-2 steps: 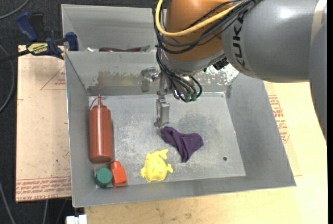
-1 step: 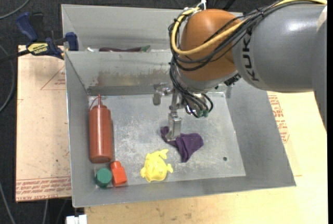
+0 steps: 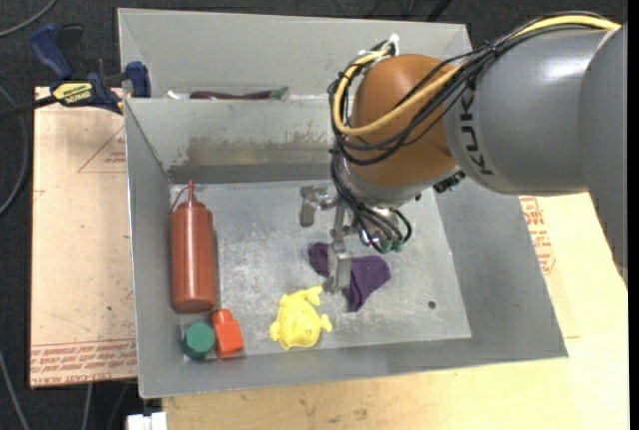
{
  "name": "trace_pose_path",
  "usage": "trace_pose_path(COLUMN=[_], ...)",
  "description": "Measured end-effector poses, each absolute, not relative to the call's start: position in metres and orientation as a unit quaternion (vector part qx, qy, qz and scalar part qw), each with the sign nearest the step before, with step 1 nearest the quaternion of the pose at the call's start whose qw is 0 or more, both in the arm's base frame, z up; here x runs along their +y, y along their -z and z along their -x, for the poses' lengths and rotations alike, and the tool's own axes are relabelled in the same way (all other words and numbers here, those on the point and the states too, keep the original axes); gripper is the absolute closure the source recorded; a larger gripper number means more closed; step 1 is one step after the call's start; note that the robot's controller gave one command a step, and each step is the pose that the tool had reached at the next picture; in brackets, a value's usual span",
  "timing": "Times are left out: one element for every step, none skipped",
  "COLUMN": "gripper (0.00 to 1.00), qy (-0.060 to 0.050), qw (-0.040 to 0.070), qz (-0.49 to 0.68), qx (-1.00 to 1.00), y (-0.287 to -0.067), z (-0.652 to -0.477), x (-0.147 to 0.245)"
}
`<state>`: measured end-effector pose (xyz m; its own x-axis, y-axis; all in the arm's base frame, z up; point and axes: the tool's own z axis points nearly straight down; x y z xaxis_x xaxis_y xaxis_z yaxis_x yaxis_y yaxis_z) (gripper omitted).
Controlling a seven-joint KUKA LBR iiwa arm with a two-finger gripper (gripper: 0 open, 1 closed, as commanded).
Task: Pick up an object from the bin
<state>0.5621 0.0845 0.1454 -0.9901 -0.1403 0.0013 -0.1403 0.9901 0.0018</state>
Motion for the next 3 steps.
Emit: trace_pose_path(gripper=[0.00, 1.00, 1.00], qy=[0.003, 0.002, 0.002], qw=[-0.004, 0.000, 0.000], qz=[-0.068, -0.069, -0.069], qx=[-0.998, -0.998, -0.998], y=[-0.123, -0.070, -0.070], z=[-0.548, -0.545, -0.545], x=[0.049, 0.049, 0.049])
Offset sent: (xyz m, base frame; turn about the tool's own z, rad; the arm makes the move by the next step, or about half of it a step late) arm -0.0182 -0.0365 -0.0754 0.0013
